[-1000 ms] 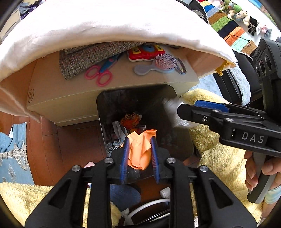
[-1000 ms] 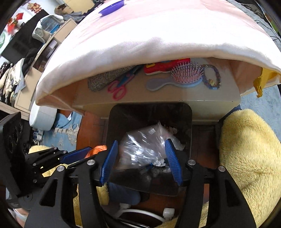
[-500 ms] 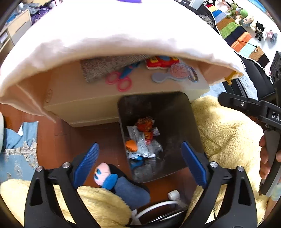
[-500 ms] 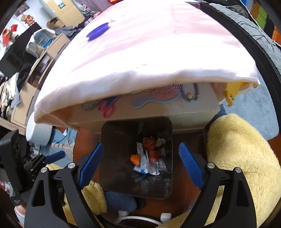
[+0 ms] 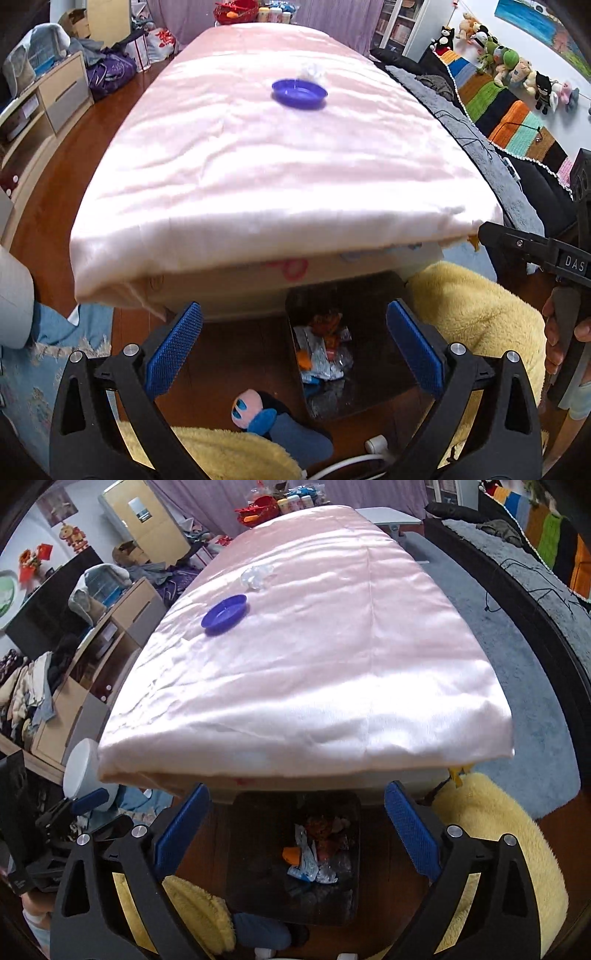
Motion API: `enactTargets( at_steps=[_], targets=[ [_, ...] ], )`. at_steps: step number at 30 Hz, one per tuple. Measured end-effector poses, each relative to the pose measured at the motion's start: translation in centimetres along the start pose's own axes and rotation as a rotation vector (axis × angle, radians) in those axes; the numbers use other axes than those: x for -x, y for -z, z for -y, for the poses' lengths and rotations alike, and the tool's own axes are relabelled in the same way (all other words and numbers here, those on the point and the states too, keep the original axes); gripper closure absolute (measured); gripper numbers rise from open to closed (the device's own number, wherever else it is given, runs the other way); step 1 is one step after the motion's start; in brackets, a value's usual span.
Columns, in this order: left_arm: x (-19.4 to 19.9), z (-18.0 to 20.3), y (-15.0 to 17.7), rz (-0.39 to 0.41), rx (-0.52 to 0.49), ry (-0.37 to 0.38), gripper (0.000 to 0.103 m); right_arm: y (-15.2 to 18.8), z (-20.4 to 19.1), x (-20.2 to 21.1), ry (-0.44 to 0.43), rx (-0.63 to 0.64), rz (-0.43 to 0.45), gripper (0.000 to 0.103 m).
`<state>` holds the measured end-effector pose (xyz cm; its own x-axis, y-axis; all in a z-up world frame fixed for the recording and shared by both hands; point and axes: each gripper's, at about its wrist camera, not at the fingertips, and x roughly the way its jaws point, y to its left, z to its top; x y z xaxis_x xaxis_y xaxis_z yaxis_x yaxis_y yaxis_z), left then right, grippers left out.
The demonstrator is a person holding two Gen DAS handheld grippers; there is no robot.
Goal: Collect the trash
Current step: 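Grasp the purple plate with the left tool while the right tool grasps the crumpled clear wrapper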
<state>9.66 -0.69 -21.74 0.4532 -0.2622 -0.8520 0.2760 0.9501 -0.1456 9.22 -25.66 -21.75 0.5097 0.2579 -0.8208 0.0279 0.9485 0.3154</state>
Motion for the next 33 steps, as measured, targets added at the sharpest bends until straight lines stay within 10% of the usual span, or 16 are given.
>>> enactTargets(
  at_steps=[21,33],
  targets=[
    [-5.6,-0.5,-12.3,0.016,-0.029,-0.03,0.008,-15.4,-3.2,-6.4,0.03,0.099,0.091,0.007],
    [-12.2,1.1,-19.2,0.03,-0.048,-0.003,0.009,-20.3,-1.4,-10.9,0.067,0.091,0.07,0.024]
  ],
)
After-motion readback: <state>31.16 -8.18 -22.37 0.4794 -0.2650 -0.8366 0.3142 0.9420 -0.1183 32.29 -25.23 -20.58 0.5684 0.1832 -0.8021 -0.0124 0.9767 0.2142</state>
